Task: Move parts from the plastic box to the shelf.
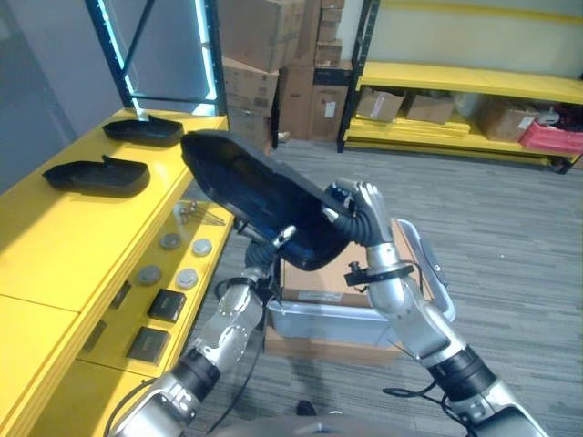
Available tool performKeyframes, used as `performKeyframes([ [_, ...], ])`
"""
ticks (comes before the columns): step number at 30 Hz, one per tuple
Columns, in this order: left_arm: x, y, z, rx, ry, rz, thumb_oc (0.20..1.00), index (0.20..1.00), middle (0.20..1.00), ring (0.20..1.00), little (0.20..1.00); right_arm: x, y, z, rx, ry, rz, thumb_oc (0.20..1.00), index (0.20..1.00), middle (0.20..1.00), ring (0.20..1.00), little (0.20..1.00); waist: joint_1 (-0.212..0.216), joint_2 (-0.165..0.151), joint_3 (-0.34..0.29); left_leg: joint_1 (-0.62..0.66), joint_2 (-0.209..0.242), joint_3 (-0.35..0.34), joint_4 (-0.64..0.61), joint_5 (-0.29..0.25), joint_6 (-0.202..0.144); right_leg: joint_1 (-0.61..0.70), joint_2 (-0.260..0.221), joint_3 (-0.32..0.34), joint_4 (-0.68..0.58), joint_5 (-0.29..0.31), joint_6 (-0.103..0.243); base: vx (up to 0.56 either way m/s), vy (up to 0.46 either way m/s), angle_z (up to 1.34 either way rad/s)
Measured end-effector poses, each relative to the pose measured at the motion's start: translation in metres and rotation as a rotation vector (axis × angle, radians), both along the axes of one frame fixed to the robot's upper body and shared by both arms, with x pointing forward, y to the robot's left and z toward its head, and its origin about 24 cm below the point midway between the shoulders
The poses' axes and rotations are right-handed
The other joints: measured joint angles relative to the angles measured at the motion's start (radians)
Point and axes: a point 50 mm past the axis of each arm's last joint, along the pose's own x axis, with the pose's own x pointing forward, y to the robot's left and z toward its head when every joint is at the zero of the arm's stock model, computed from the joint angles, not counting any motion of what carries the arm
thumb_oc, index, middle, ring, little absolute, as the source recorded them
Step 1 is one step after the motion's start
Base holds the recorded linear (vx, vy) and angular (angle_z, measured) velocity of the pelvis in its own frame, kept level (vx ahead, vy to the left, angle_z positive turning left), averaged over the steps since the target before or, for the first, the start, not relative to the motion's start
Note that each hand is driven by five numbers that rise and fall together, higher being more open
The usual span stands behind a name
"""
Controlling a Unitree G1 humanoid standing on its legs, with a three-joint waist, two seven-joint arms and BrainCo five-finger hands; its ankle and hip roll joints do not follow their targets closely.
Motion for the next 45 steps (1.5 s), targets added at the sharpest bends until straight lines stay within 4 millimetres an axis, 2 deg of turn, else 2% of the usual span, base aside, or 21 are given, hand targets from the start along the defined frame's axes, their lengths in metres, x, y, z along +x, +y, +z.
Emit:
performKeyframes([
  [13, 0.001, 0.007, 0.014, 0.121, -0.136, 0.060, 0.200, 0.200, 0.200, 0.200, 0.200, 0.001, 0.000, 0.003, 0.101, 0.024, 0.025, 0.200, 0.200, 0.200, 0.200, 0.200, 0.009, 0.003, 0.001, -0.007, 0.002, 0.008, 0.003, 0.000, 0.000, -0.018, 0.005, 0.004, 0.022, -0.006, -0.003, 0.00, -0.012, -0.01],
  [17, 0.001, 0.020, 0.026, 0.191, -0.221, 0.065, 0.200, 0.200, 0.200, 0.200, 0.200, 0.002, 0.003, 0.005, 0.221, 0.067, 0.104, 0.200, 0.200, 0.200, 0.200, 0.200, 0.031, 0.011, 0.007, -0.048, 0.009, -0.004, 0.022, 0.000, 0.001, -0.040, 0.001, -0.002, 0.033, -0.007, -0.005, -0.02, -0.053, 0.08],
  [19, -0.004, 0.034, 0.035, 0.267, -0.288, 0.100, 0.200, 0.200, 0.200, 0.200, 0.200, 0.006, 0.005, -0.004, 0.359, 0.177, 0.179, 0.200, 0.200, 0.200, 0.200, 0.200, 0.057, 0.016, 0.013, -0.082, 0.015, -0.037, 0.055, -0.006, 0.003, -0.043, -0.001, -0.027, 0.034, -0.009, -0.008, -0.02, -0.081, 0.37],
  [21, -0.010, 0.042, 0.045, 0.322, -0.355, 0.127, 0.200, 0.200, 0.200, 0.200, 0.200, 0.005, 0.008, -0.003, 0.396, 0.202, 0.247, 0.200, 0.200, 0.200, 0.200, 0.200, 0.077, 0.018, 0.027, -0.107, 0.019, -0.084, 0.069, -0.009, 0.006, -0.047, -0.007, -0.065, 0.034, -0.014, -0.017, 0.02, -0.056, 0.62],
  [23, -0.016, 0.054, 0.051, 0.377, -0.400, 0.168, 0.200, 0.200, 0.200, 0.200, 0.200, 0.005, 0.015, 0.000, 0.409, 0.218, 0.308, 0.200, 0.200, 0.200, 0.200, 0.200, 0.126, 0.026, 0.043, -0.123, 0.025, -0.111, 0.068, 0.002, -0.001, -0.042, -0.009, -0.095, 0.042, -0.018, -0.024, -0.04, -0.099, 0.62],
  [24, -0.023, 0.060, 0.059, 0.425, -0.455, 0.205, 0.200, 0.200, 0.200, 0.200, 0.200, 0.003, 0.018, 0.000, 0.442, 0.233, 0.354, 0.200, 0.200, 0.200, 0.200, 0.200, 0.162, 0.027, 0.049, -0.167, 0.031, -0.173, 0.088, 0.002, -0.001, -0.041, -0.011, -0.145, 0.046, -0.029, -0.032, -0.11, -0.115, 1.34],
  [25, -0.024, 0.061, 0.067, 0.454, -0.507, 0.231, 0.200, 0.200, 0.200, 0.200, 0.200, 0.004, 0.018, 0.004, 0.453, 0.215, 0.381, 0.200, 0.200, 0.200, 0.200, 0.200, 0.171, 0.021, 0.064, -0.205, 0.031, -0.249, 0.102, 0.015, 0.000, -0.045, -0.024, -0.199, 0.050, -0.047, -0.045, -0.08, -0.127, 1.79],
  [26, -0.025, 0.065, 0.069, 0.467, -0.517, 0.255, 0.200, 0.200, 0.200, 0.200, 0.200, 0.007, 0.022, 0.006, 0.453, 0.214, 0.401, 0.200, 0.200, 0.200, 0.200, 0.200, 0.194, 0.021, 0.068, -0.231, 0.034, -0.273, 0.095, 0.024, 0.007, -0.046, -0.032, -0.237, 0.050, -0.058, -0.061, -0.04, -0.096, 1.87],
  [27, -0.024, 0.065, 0.071, 0.493, -0.536, 0.260, 0.200, 0.200, 0.200, 0.200, 0.200, 0.008, 0.022, 0.007, 0.474, 0.221, 0.414, 0.200, 0.200, 0.200, 0.200, 0.200, 0.234, 0.025, 0.086, -0.278, 0.023, -0.312, 0.104, 0.073, 0.042, -0.040, -0.043, -0.293, 0.087, -0.072, -0.045, 0.00, -0.060, 1.97],
  [28, -0.024, 0.060, 0.074, 0.505, -0.558, 0.245, 0.200, 0.200, 0.200, 0.200, 0.200, 0.006, 0.015, 0.003, 0.486, 0.226, 0.402, 0.200, 0.200, 0.200, 0.200, 0.200, 0.222, 0.016, 0.088, -0.320, -0.002, -0.360, 0.120, 0.124, 0.035, -0.043, -0.067, -0.328, 0.113, -0.103, -0.037, 0.02, -0.004, 2.76],
  [29, -0.027, 0.062, 0.076, 0.521, -0.573, 0.251, 0.200, 0.200, 0.200, 0.200, 0.200, 0.005, 0.014, 0.004, 0.487, 0.225, 0.413, 0.200, 0.200, 0.200, 0.200, 0.200, 0.205, 0.031, 0.098, -0.354, -0.021, -0.336, 0.107, 0.149, 0.103, 0.009, -0.088, -0.408, 0.105, -0.142, -0.059, 0.00, 0.007, 3.08],
  [30, -0.030, 0.063, 0.078, 0.546, -0.594, 0.248, 0.200, 0.200, 0.200, 0.200, 0.200, 0.005, 0.014, 0.004, 0.484, 0.224, 0.426, 0.200, 0.200, 0.200, 0.200, 0.200, 0.224, 0.023, 0.119, -0.327, -0.012, -0.266, 0.078, 0.092, 0.179, 0.007, -0.093, -0.404, 0.134, -0.187, -0.072, -0.01, 0.027, 2.83],
  [31, -0.034, 0.072, 0.080, 0.564, -0.597, 0.274, 0.200, 0.200, 0.200, 0.200, 0.200, 0.004, 0.020, 0.004, 0.473, 0.234, 0.454, 0.200, 0.200, 0.200, 0.200, 0.200, 0.236, 0.005, 0.125, -0.338, 0.007, -0.213, 0.094, 0.063, 0.108, 0.017, -0.107, -0.453, 0.135, -0.201, -0.082, 0.03, 0.090, 2.14],
  [32, -0.037, 0.076, 0.082, 0.589, -0.617, 0.274, 0.200, 0.200, 0.200, 0.200, 0.200, 0.005, 0.022, 0.008, 0.459, 0.221, 0.471, 0.200, 0.200, 0.200, 0.200, 0.200, 0.278, 0.003, 0.126, -0.347, 0.042, -0.089, 0.143, 0.033, 0.111, 0.023, -0.137, -0.524, 0.164, -0.201, -0.089, 0.03, 0.076, 1.93],
  [34, -0.036, 0.075, 0.086, 0.597, -0.638, 0.263, 0.200, 0.200, 0.200, 0.200, 0.200, 0.004, 0.018, 0.009, 0.465, 0.209, 0.466, 0.200, 0.200, 0.200, 0.200, 0.200, 0.254, 0.000, 0.125, -0.388, 0.072, 0.049, 0.175, 0.019, 0.095, 0.066, -0.184, -0.658, 0.161, -0.207, -0.079, 0.07, 0.117, 2.06],
  [35, -0.037, 0.075, 0.086, 0.608, -0.645, 0.260, 0.200, 0.200, 0.200, 0.200, 0.200, 0.002, 0.018, 0.008, 0.465, 0.208, 0.468, 0.200, 0.200, 0.200, 0.200, 0.200, 0.242, 0.005, 0.124, -0.374, 0.071, 0.089, 0.163, 0.038, 0.077, 0.082, -0.199, -0.645, 0.167, -0.219, -0.060, 0.09, 0.130, 1.98],
  [37, -0.035, 0.074, 0.088, 0.614, -0.658, 0.247, 0.200, 0.200, 0.200, 0.200, 0.200, -0.001, 0.015, 0.008, 0.474, 0.207, 0.460, 0.200, 0.200, 0.200, 0.200, 0.200, 0.230, 0.005, 0.126, -0.371, 0.052, 0.105, 0.147, 0.157, 0.072, 0.129, -0.230, -0.680, 0.154, -0.218, -0.039, 0.13, 0.181, 1.29],
  [39, -0.035, 0.076, 0.089, 0.636, -0.668, 0.242, 0.200, 0.200, 0.200, 0.200, 0.200, -0.001, 0.018, 0.008, 0.482, 0.206, 0.456, 0.200, 0.200, 0.200, 0.200, 0.200, 0.246, -0.007, 0.124, -0.354, 0.018, 0.099, 0.130, 0.148, 0.089, 0.133, -0.246, -0.674, 0.141, -0.196, -0.026, 0.15, 0.227, 0.37],
  [40, -0.034, 0.078, 0.092, 0.656, -0.684, 0.233, 0.200, 0.200, 0.200, 0.200, 0.200, -0.001, 0.018, 0.009, 0.484, 0.201, 0.453, 0.200, 0.200, 0.200, 0.200, 0.200, 0.237, -0.021, 0.118, -0.352, -0.007, 0.080, 0.132, 0.140, 0.094, 0.156, -0.262, -0.680, 0.105, -0.159, -0.020, 0.11, 0.194, 0.39],
  [42, -0.032, 0.079, 0.097, 0.662, -0.708, 0.235, 0.200, 0.200, 0.200, 0.200, 0.200, 0.000, 0.019, 0.013, 0.492, 0.184, 0.457, 0.200, 0.200, 0.200, 0.200, 0.200, 0.238, -0.024, 0.116, -0.342, -0.057, 0.081, 0.132, 0.119, 0.110, 0.170, -0.295, -0.666, 0.084, -0.127, -0.001, 0.17, 0.345, 0.16],
  [45, -0.029, 0.080, 0.103, 0.674, -0.738, 0.243, 0.200, 0.200, 0.200, 0.200, 0.200, 0.002, 0.019, 0.016, 0.484, 0.169, 0.454, 0.200, 0.200, 0.200, 0.200, 0.200, 0.230, -0.025, 0.116, -0.333, -0.100, 0.091, 0.120, 0.115, 0.131, 0.164, -0.345, -0.648, 0.090, -0.113, 0.016, 0.07, 0.254, -0.07],
])
